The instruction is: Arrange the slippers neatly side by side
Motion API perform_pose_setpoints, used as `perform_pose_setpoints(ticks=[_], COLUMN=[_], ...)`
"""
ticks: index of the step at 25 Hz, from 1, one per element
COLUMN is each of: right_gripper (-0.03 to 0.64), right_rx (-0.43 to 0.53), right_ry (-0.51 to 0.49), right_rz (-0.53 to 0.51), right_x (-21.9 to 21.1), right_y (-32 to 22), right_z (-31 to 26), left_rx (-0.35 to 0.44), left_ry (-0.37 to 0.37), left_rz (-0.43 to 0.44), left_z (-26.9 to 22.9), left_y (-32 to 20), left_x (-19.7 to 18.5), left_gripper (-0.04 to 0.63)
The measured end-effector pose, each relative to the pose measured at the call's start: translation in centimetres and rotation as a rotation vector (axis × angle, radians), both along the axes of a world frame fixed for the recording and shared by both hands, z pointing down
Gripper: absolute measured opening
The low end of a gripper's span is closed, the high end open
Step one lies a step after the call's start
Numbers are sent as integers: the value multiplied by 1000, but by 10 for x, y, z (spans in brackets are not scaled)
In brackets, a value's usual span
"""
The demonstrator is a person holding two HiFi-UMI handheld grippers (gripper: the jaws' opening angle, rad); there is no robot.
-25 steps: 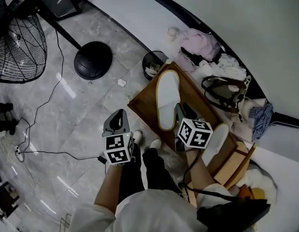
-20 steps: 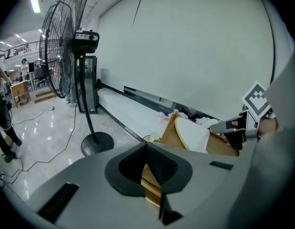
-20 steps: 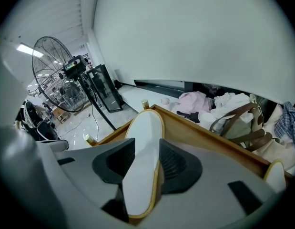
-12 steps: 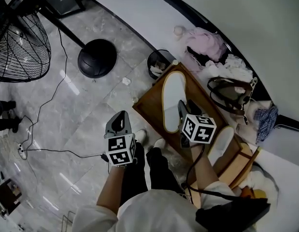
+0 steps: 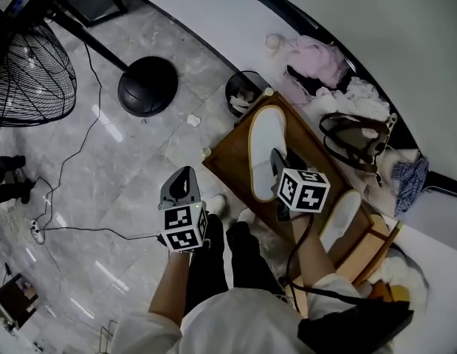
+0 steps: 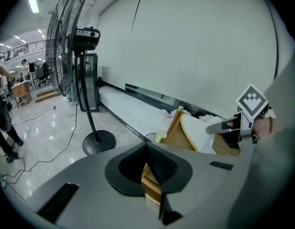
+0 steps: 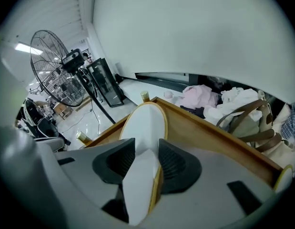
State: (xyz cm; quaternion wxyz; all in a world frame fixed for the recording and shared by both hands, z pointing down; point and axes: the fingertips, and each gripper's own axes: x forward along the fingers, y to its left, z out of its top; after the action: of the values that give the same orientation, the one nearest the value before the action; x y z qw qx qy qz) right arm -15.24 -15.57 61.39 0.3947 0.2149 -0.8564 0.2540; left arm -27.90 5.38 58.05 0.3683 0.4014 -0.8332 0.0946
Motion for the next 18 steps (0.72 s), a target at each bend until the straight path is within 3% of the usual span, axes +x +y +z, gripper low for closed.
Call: perform_pose_setpoints(ticks=[11, 18], right_gripper=[64, 49], right_rx=[-6, -33], right_ry=[24, 20], right_rz=[8, 36], right_x=[-4, 2], right_y=[5, 9], right_z=[3, -3], left_rx=[-9, -6], left_ry=[11, 9], left_rz=[18, 32], left_z=[6, 2], left_y=[0, 0], left_x=[5, 6], left_gripper=[16, 15])
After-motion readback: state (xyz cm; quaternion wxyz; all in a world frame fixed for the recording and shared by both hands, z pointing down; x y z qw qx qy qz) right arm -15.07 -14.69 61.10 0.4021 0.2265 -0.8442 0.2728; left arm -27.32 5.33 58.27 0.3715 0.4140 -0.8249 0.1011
